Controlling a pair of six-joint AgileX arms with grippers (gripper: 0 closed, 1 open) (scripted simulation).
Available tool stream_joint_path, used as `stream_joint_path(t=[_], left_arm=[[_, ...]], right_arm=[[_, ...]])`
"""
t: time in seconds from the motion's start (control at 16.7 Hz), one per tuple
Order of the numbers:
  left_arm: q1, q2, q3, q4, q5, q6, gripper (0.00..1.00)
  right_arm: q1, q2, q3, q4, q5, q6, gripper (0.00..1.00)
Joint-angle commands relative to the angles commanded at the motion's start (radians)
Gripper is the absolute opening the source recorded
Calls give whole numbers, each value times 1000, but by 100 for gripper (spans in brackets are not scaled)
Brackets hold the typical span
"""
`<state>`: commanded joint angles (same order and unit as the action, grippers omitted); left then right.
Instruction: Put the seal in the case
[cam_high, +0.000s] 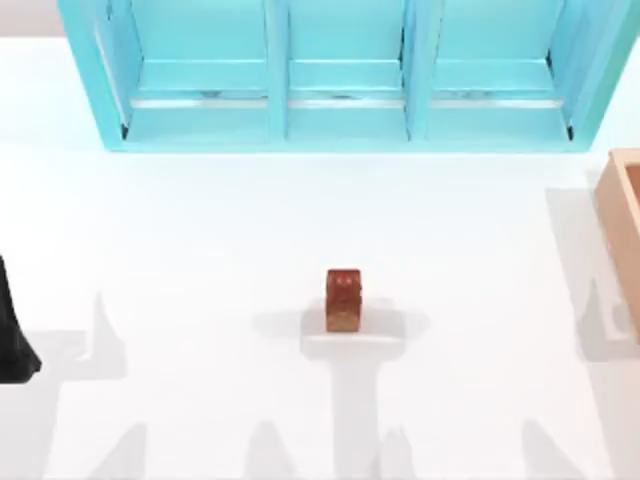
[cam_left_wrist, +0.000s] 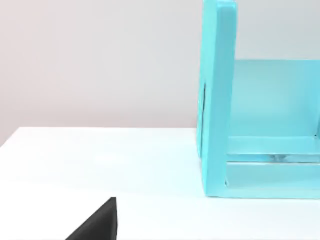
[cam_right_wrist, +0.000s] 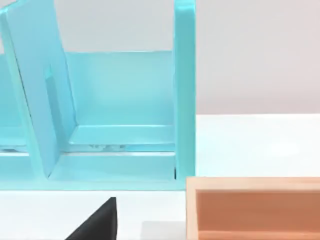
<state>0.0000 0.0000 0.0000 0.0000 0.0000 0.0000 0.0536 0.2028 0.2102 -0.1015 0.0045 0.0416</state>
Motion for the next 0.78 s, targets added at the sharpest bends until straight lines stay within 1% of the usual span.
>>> stream_joint_path(t=[0.12,0.3,0.78], left_arm=[[0,0,0,0,0,0,100],[0,0,0,0,0,0,100],[0,0,0,0,0,0,100]], right_arm=[[37,149,151,-76,3,31,100],[108,441,425,-227,10,90,100],[340,1397,1166,-741,26,303,100]])
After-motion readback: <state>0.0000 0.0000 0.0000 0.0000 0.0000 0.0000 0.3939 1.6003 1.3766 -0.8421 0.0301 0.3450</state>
